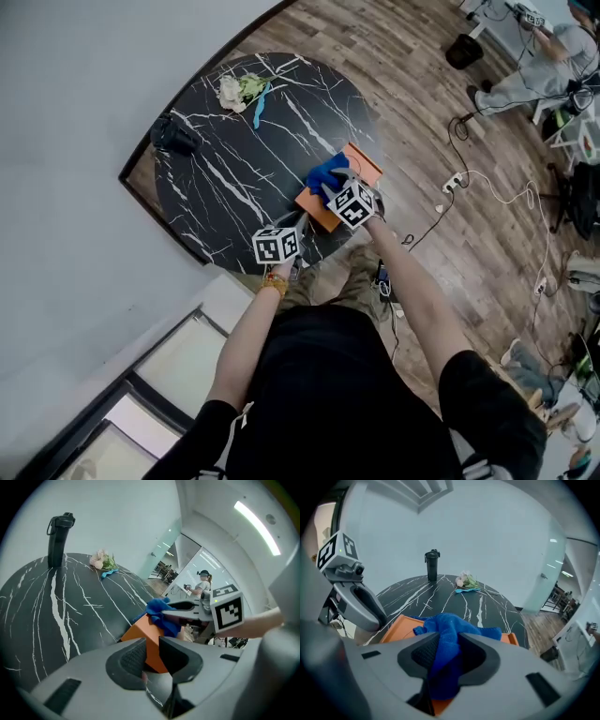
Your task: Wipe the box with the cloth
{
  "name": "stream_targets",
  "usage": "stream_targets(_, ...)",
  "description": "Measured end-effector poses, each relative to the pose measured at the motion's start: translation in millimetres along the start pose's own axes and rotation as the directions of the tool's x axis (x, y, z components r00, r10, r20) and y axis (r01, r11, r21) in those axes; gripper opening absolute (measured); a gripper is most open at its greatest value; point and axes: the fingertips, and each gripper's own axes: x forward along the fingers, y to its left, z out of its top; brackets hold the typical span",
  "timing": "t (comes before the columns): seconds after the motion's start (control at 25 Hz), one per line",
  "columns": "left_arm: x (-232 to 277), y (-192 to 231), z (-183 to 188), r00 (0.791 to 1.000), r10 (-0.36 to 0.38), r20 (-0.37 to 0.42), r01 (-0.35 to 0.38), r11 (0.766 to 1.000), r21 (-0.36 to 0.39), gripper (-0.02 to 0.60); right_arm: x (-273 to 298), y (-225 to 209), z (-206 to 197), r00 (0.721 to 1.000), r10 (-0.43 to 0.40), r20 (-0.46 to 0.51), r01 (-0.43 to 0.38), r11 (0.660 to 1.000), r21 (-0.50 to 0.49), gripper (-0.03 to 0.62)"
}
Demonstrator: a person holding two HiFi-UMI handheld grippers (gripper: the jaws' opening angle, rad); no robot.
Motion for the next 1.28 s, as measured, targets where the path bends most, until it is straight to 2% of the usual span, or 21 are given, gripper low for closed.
stream_targets(0.08,2.1,0.2,-0.2,1.000,0.005,-0.014,-0.005,1.000,-0.007,0.084,-1.2,16.3,-0.5,0.999,-0.022,0.023,0.021,0.999,0.028,0.104)
stream_targets(0.2,6.5,4.4,-6.1,0.999,0.021,-0.043,-0.023,0.998,-0.051,0.084,-5.9,39.9,0.2,0.997,-0.035,0.067,0.026,0.991,0.128,0.098)
stream_targets(0.28,6.3,14.2,-7.6,0.998,0.038,-0.044,-0.042,0.995,-0.088,0.084,-2.5,57.5,6.1,0.997,-0.019,0.076,0.010,0.993,0.118,0.092)
stream_targets(0.36,6.7,19.1,-8.5,0.998,0.043,-0.045,-0.048,0.994,-0.101,0.084,-0.1,64.2,7.9,0.998,-0.010,0.058,0.007,0.999,0.041,0.094)
stream_targets(0.44,7.5,16.8,-8.8,0.998,0.044,-0.053,-0.049,0.994,-0.099,0.075,-5.8,44.5,1.6,0.997,-0.072,0.029,0.074,0.996,-0.057,0.094)
stream_targets(0.48,7.7,15.0,-8.0,0.997,0.046,-0.056,-0.051,0.994,-0.096,0.069,-11.0,25.6,-5.0,0.993,-0.120,0.014,0.121,0.990,-0.069,0.094)
stream_targets(0.56,6.9,12.1,-4.1,0.997,0.047,-0.058,-0.052,0.995,-0.090,0.067,-22.1,-16.9,-26.9,0.981,-0.192,-0.038,0.192,0.981,0.004,0.093)
stream_targets(0.68,7.2,6.1,0.6,0.997,0.040,-0.059,-0.044,0.996,-0.075,0.076,-40.5,-56.2,-60.1,0.968,-0.239,-0.083,0.248,0.959,0.138,0.092)
stream_targets(0.8,11.4,8.9,1.4,0.998,0.038,-0.060,-0.043,0.995,-0.095,0.080,-45.3,-38.5,-59.0,0.980,-0.198,-0.030,0.200,0.964,0.173,0.089)
stream_targets(0.92,12.8,5.8,-0.8,0.998,0.007,-0.057,-0.014,0.992,-0.128,0.083,-42.7,13.1,-49.9,0.993,-0.117,0.033,0.111,0.983,0.149,0.087)
stream_targets(1.08,15.3,6.3,-0.9,0.997,0.017,-0.073,-0.026,0.991,-0.133,0.095,-44.2,58.4,-44.8,0.994,-0.080,0.075,0.073,0.992,0.100,0.087)
stream_targets(1.2,13.8,11.8,-2.7,0.997,0.034,-0.071,-0.047,0.982,-0.182,0.125,-47.8,55.4,-51.2,0.994,-0.075,0.080,0.070,0.995,0.064,0.087)
stream_targets(1.28,16.1,11.5,-2.2,0.996,0.049,-0.078,-0.062,0.983,-0.174,0.135,-52.7,29.2,-62.7,0.992,-0.100,0.071,0.091,0.988,0.121,0.087)
